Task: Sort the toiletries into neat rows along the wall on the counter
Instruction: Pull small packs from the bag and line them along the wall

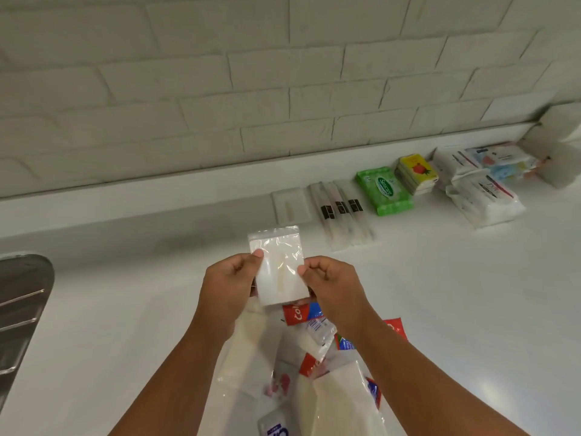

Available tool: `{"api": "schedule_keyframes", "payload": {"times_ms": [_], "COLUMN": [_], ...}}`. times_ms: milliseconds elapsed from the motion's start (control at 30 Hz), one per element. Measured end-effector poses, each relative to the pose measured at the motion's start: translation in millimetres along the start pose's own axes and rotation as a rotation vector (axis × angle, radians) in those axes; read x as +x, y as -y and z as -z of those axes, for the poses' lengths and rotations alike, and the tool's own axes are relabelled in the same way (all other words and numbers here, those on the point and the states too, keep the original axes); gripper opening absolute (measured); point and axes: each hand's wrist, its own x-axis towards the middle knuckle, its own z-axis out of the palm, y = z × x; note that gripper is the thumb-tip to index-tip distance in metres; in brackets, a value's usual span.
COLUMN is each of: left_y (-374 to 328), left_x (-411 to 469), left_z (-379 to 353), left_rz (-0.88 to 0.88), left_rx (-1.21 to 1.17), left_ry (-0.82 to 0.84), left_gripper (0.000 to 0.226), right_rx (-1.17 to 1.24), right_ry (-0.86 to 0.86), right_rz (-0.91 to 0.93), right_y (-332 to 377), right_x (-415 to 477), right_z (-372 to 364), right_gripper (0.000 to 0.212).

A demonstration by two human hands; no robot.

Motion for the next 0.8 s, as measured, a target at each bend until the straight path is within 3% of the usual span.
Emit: {"api": "schedule_keyframes", "payload": {"times_ms": [167, 333, 533, 633, 800], "left_y": [12.9, 8.5, -6.7, -4.9, 11.4], "left_x": [20.1, 63.3, 138.8, 167.2, 190.9], "left_z": [-17.3, -32.7, -62.9, -71.9, -79.3], "left_rz": [0.01, 0.062, 0.016, 0.004, -0.025], "left_rx": [0.148, 0.086, 0.083, 0.137, 0.302], "left_ry": [0.038, -0.024, -0.074, -0.093, -0.167], "left_gripper": [0.012, 0.008, 0.008, 0.012, 0.016], "right_rx": [0.034, 0.063, -0.276, -0.327, -0.367], "right_ry": [-0.022, -0.029, -0.038, -0.006, 0.039], "right_rz": [-0.025, -0.05, 0.064, -0.048, -0.123], "right_y": [-2.8, 6.5, 11.3, 12.4, 10.6], "right_x": [45.6, 89.3, 157.3, 177.7, 193.3], "right_z": [19.5, 26.2, 28.7, 27.0, 20.5], "right_gripper": [0.013, 0.006, 0.024, 0.041, 0.048]}}
